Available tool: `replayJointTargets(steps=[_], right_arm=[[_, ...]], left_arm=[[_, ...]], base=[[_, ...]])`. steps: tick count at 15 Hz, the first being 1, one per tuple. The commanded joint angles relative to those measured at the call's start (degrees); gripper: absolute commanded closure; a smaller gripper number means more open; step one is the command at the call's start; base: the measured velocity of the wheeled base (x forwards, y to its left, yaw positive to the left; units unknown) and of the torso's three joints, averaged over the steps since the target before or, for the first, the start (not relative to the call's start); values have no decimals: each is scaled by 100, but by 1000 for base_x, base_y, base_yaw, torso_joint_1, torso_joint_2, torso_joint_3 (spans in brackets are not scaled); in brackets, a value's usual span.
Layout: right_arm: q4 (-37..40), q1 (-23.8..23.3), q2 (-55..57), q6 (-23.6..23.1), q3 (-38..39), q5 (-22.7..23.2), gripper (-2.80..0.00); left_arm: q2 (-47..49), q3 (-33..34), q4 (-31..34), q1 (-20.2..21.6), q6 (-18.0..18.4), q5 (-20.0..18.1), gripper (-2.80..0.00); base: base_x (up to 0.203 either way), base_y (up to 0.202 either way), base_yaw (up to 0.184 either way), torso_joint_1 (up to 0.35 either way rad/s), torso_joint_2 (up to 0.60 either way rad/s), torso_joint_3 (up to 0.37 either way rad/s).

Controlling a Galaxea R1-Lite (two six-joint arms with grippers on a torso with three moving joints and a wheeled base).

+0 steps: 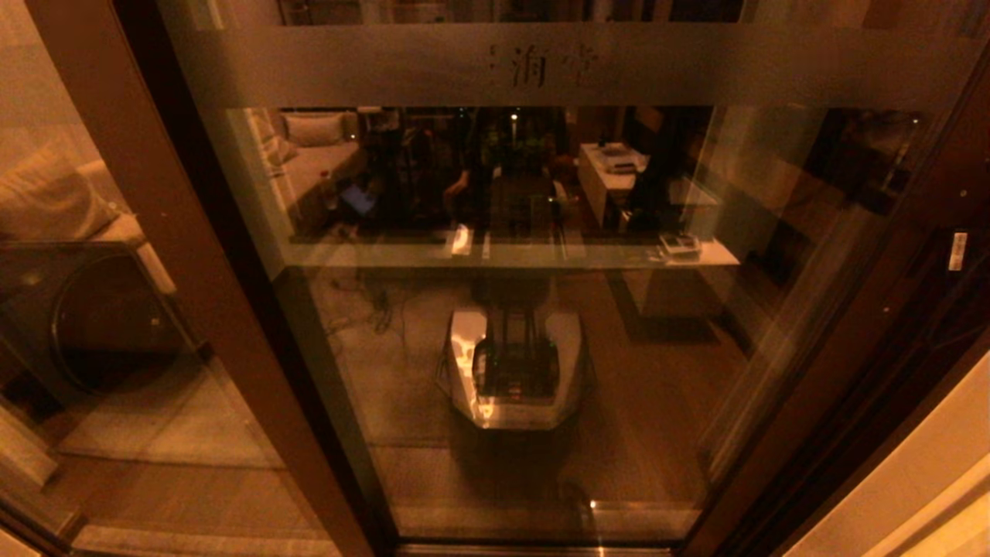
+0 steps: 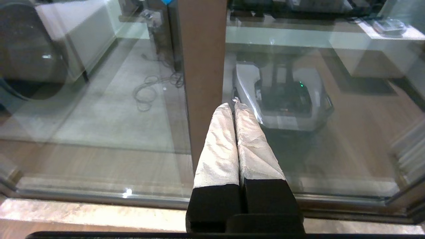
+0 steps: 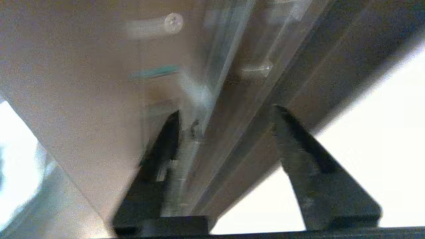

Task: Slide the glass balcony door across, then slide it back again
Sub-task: Close the slid door

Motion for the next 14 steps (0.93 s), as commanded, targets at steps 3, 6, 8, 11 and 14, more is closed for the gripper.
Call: replayJointTargets(steps=[3,6,8,11,14], right_arm=[[39,-1,-462,-98,442,52,0],[41,-31,-970,-224,1164,190,0],[46,-17,-1052,-234,1267,85,0],[218,-15,-988,-234,1215,-219,0],[1017,113,-922,-223,784,-460,0]], left_arm=[[7,0,4,-1,-2,2,0],[7,0,6,-1,-2,2,0],[7,0,-2,-1,-2,2,0],[7,0,6,-1,-2,2,0],[7,0,6,-1,-2,2,0]], base=[[0,0,0,0,0,0],[0,0,0,0,0,0],[0,0,0,0,0,0],[0,0,0,0,0,0],[0,0,0,0,0,0]])
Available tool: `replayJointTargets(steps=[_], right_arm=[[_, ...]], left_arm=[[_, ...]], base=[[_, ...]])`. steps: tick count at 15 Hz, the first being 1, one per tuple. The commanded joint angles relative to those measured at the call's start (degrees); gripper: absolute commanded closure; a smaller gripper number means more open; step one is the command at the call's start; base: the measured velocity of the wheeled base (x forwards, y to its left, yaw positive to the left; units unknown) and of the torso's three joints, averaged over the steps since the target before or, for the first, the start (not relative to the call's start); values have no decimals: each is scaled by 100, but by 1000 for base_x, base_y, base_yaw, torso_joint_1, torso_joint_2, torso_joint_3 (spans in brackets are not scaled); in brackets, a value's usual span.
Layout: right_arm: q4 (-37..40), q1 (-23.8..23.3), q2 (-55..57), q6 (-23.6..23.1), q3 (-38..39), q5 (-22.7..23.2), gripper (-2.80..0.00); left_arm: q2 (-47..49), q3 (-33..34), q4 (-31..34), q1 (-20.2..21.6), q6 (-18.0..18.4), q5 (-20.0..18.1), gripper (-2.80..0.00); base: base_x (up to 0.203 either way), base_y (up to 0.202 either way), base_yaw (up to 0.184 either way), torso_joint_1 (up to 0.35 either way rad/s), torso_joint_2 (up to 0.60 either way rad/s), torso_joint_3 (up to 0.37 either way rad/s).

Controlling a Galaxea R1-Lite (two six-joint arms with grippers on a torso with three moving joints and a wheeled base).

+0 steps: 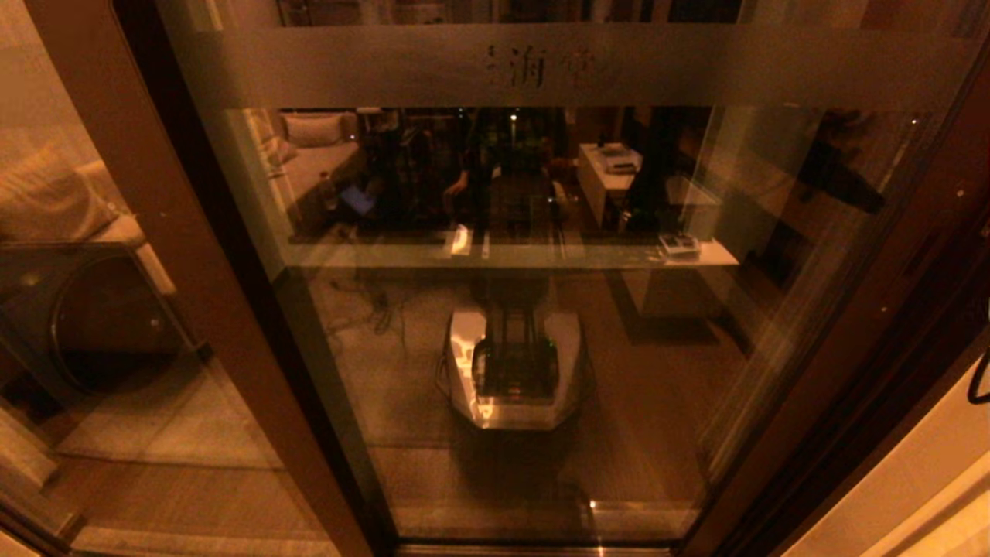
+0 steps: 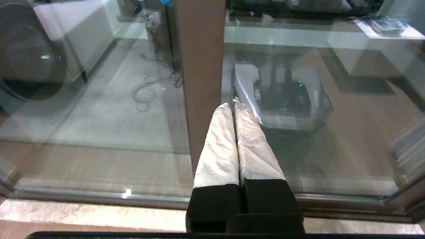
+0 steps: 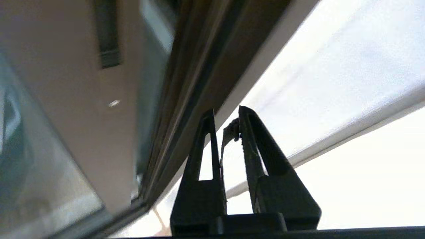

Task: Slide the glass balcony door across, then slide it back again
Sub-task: Close the slid door

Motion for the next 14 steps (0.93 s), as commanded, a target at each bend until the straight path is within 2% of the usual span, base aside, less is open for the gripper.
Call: replayJointTargets(steps=[1,7,14], right_arm=[[483,108,96,13,-363,-150,0],[690,702,465,438,-856,-233,0],[632,753,996,785,-1184,-215,0]], left_arm=[[7,0,2,4,-4,2,0],[7,0,2,4,-4,2,0],[7,0,-7,4,-4,2,0]], base=[[0,0,0,0,0,0],[0,0,0,0,0,0],[0,0,0,0,0,0]])
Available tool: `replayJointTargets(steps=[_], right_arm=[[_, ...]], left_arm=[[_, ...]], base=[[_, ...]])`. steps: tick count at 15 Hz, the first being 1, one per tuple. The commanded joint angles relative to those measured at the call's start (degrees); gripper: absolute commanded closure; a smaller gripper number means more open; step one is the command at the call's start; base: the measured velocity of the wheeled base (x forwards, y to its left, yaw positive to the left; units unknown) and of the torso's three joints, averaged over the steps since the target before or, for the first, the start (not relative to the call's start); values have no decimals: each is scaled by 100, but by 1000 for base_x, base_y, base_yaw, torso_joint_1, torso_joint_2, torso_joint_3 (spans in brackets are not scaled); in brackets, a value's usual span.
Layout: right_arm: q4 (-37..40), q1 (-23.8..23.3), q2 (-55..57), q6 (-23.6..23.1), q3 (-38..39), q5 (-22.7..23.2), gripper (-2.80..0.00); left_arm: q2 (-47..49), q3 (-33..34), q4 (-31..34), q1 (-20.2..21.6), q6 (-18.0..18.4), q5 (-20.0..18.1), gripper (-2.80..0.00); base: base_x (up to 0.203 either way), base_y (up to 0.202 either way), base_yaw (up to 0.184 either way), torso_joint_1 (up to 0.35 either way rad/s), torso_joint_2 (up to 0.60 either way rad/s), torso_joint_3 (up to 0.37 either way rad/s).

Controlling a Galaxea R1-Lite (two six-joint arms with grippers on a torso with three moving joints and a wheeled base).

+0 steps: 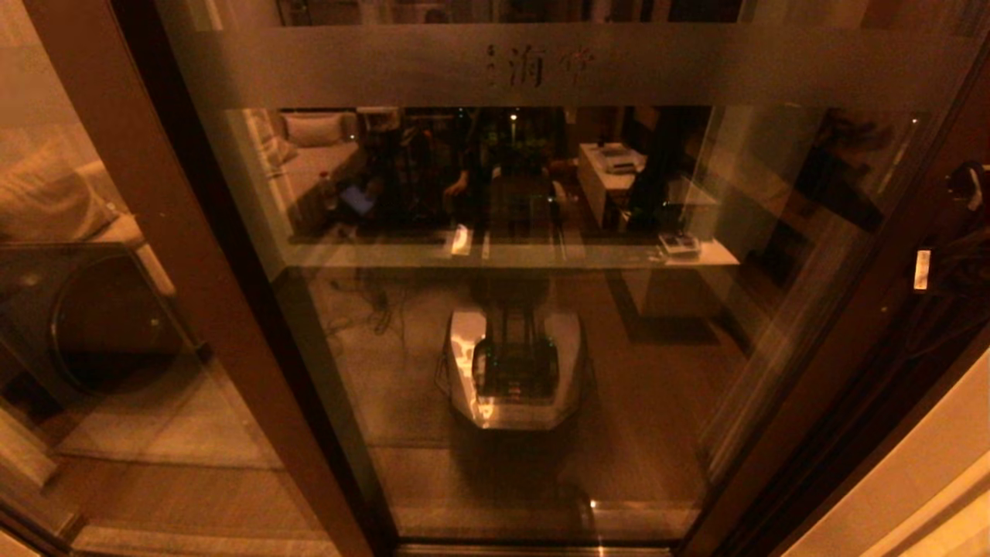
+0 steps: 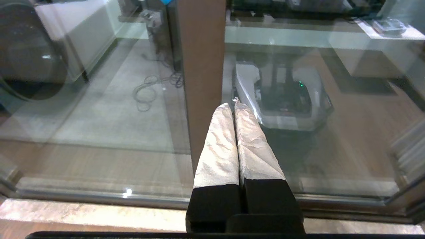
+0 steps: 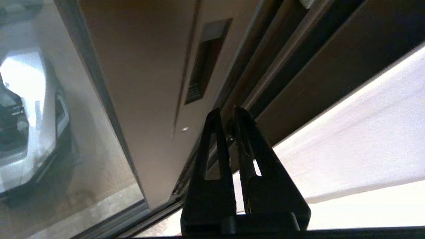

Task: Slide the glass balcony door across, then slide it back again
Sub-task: Close the slid door

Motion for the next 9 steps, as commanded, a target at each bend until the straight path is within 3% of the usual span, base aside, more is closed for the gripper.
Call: replayJointTargets(steps=[1,9], right_arm=[[-28,-2,219,15,-102,-6,0],[-82,-61,684,42,-699,-14,0]], left_arm=[[7,0,-3,2,-4,0,0],[7,0,5,2,-4,0,0]], base=[[0,0,0,0,0,0],[0,0,0,0,0,0]])
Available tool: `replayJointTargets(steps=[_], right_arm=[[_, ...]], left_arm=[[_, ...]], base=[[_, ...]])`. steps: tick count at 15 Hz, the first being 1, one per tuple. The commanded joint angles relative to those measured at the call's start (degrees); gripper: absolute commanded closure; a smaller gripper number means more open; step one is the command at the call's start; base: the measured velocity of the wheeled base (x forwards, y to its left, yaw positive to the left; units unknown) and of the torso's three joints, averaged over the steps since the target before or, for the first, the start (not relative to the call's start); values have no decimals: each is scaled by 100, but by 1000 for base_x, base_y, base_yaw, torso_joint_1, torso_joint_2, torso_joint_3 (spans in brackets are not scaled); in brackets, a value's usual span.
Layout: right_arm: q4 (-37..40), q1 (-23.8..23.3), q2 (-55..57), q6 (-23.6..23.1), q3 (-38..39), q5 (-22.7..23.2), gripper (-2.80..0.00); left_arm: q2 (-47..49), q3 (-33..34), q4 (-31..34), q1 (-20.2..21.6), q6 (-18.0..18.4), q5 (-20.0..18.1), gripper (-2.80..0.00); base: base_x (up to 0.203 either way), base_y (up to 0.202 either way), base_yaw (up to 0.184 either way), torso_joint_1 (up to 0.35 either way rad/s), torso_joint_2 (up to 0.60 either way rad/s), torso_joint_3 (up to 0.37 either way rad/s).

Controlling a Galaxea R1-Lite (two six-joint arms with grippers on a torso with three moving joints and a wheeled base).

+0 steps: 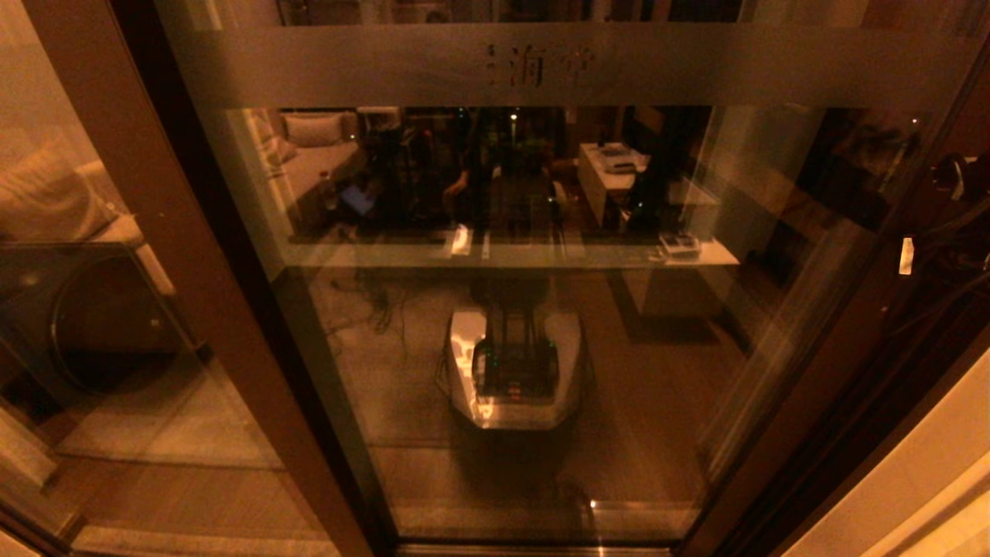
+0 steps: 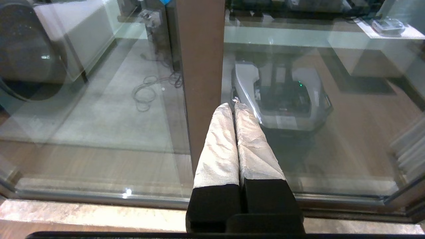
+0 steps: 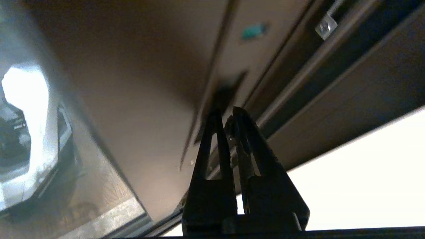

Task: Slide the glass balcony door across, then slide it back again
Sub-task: Close the slid door

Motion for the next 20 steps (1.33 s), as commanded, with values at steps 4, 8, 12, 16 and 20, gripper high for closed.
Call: replayJointTargets(steps=[4,8,12,16,20], right_arm=[[-8,1,233,6,-103,-7,0],[-8,-9,295,6,-200,-8,0],[-8,-87,408,-2,-358,-15,0],[-8,-175,418,-2,-385,-6,0],[-9,-221,438,-8,-414,-6,0]], left_arm=[[7,0,3,2,-4,2,0],[7,0,-3,2,-4,2,0],[7,0,-6,2,-4,2,0],[7,0,3,2,-4,2,0],[7,0,-1,2,-4,2,0]], base=[[0,0,0,0,0,0],[0,0,0,0,0,0],[0,0,0,0,0,0],[0,0,0,0,0,0],[0,0,0,0,0,0]])
